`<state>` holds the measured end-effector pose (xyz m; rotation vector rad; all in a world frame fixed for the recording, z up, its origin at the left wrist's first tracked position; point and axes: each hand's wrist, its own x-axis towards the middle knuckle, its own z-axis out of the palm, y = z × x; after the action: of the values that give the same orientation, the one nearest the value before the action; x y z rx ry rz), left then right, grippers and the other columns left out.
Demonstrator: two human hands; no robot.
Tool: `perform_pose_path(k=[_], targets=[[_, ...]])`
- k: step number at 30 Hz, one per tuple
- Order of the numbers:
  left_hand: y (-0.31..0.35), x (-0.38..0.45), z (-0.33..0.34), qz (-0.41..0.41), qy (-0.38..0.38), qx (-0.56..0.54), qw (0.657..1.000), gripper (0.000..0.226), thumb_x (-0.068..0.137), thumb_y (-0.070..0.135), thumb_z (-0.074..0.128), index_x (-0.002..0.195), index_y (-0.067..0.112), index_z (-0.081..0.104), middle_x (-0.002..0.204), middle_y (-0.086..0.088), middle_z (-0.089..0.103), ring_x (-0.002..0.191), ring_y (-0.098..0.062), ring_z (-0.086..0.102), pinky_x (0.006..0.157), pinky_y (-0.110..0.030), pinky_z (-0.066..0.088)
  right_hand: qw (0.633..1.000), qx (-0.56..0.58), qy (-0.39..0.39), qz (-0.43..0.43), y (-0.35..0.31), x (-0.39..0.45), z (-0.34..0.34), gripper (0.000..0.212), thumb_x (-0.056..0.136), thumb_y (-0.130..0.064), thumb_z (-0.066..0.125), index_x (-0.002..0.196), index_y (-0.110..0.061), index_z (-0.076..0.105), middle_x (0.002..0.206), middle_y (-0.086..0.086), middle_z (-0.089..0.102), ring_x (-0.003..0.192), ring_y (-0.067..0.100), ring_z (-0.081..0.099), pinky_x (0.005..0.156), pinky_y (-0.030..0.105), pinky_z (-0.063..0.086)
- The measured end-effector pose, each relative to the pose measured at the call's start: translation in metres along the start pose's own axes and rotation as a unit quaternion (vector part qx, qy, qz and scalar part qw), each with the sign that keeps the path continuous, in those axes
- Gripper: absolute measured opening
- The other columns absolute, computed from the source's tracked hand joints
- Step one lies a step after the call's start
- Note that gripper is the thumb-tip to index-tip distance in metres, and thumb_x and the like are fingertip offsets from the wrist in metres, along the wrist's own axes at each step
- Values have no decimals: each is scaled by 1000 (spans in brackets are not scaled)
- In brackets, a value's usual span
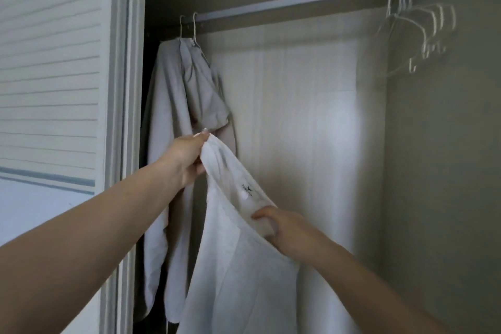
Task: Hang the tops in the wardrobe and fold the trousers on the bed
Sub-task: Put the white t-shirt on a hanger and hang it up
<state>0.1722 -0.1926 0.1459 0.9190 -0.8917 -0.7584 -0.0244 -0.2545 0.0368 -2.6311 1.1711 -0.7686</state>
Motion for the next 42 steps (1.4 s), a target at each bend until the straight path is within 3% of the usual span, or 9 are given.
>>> perform_pose_path(k=[7, 14, 20, 29, 33, 35, 38, 40, 42], targets=[[-22, 48, -18, -69, -67, 67, 993, 41, 99, 32, 49, 119, -2, 60, 114, -18, 67, 89, -26, 65, 72, -39, 55, 981, -152, 116, 23, 40, 74, -69, 50, 80, -26, 69, 125, -37, 51, 106, 1, 45, 101, 23, 56, 79, 27, 40], [-13, 95, -17, -150, -230, 20, 961, 44, 90, 33, 56, 115, -2, 64, 108, -20, 70, 86, -27, 72, 63, -34, 60, 952, -256, 162, 49, 38, 114, -142, 46, 82, -6, 52, 119, -33, 51, 102, -4, 36, 84, 23, 53, 66, 27, 37], [2, 113, 21, -102, -314, -133, 934, 41, 75, 39, 58, 80, 5, 79, 96, -16, 74, 80, -24, 73, 52, -32, 57, 927, -316, 178, 92, 39, 120, -181, 50, 82, -4, 47, 121, -35, 48, 101, -4, 40, 86, 23, 52, 68, 28, 38], [26, 128, 99, 5, -302, -276, 912, 33, 100, 25, 43, 108, 0, 61, 94, -13, 71, 77, -18, 71, 65, -29, 60, 881, -435, 139, 123, 32, 109, -221, 45, 87, -10, 49, 123, -35, 56, 119, 2, 51, 106, 27, 58, 80, 27, 43], [38, 130, 127, 58, -270, -269, 923, 23, 100, 17, 44, 92, 5, 62, 70, -1, 72, 60, -7, 69, 67, -26, 54, 817, -544, 145, 122, 20, 109, -241, 31, 90, -16, 49, 119, -22, 59, 118, 5, 50, 105, 28, 56, 78, 32, 47], [42, 130, 139, 72, -254, -259, 929, 20, 99, 16, 46, 90, 7, 62, 72, 0, 69, 58, -5, 67, 68, -26, 55, 754, -621, 195, 92, 11, 108, -262, 28, 91, -17, 49, 116, -17, 60, 116, 7, 50, 107, 29, 52, 84, 36, 44], [41, 130, 149, 98, -242, -224, 939, 19, 99, 17, 49, 100, 4, 64, 88, -2, 67, 79, -12, 67, 83, -29, 55, 665, -690, 261, 112, 0, 102, -304, 32, 92, -14, 43, 120, -13, 57, 123, 10, 48, 117, 29, 44, 101, 42, 30], [40, 129, 152, 116, -239, -205, 942, 20, 99, 17, 48, 96, 6, 64, 92, -1, 67, 96, -17, 62, 105, -38, 42, 653, -680, 281, 181, -1, 94, -330, 36, 96, -14, 37, 128, -11, 53, 130, 11, 46, 123, 29, 41, 101, 41, 30], [40, 127, 152, 122, -234, -182, 947, 20, 98, 18, 50, 90, 11, 66, 87, 2, 70, 90, -15, 64, 106, -42, 41, 655, -657, 281, 244, 3, 86, -346, 39, 98, -14, 33, 133, -12, 48, 134, 11, 44, 125, 29, 41, 98, 37, 33]])
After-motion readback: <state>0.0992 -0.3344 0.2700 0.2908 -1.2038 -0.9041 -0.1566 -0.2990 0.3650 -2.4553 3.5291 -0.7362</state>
